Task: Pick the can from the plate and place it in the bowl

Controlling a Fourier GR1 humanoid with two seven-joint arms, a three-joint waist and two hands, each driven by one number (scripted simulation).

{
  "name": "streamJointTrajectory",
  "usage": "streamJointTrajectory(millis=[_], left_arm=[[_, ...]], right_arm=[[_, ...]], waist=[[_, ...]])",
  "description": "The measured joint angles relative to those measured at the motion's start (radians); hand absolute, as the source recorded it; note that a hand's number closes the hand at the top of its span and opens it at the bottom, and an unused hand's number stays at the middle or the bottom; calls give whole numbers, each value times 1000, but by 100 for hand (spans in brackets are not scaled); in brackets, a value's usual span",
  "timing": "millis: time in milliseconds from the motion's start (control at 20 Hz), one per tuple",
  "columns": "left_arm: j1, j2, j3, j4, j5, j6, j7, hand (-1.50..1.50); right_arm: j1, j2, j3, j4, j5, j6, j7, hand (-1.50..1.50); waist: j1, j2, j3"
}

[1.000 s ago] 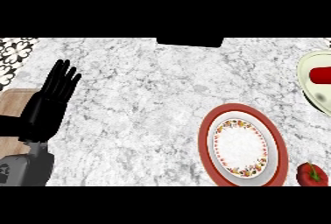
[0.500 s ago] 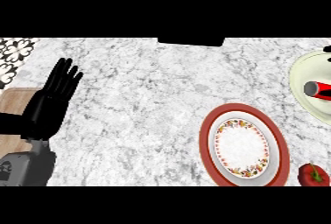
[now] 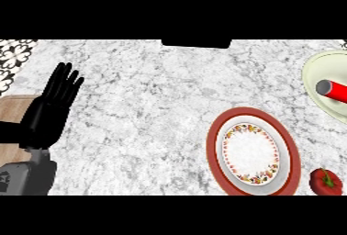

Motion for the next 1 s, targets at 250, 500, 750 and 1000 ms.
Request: streamJointTrajectory(millis=[250,500,750,1000], left_arm=[[-2,2,3,1,-3,1,0,0],[17,2,8,-6,0,-1,-4,0],[25,5,14,-12,4,-4,-4,0],[38,-3,12,-20,1,3,-3,0]], right_arm=[[27,-81,-63,33,-55,30,7,-150],[92,-165,-96,56,-85,100,-5,-150],[160,-230,-114,65,-101,180,-31,-150],[226,-268,-119,67,-106,247,-46,-150]], waist=[[-3,3,1],[-9,2,3],[-17,2,6],[-22,0,8]])
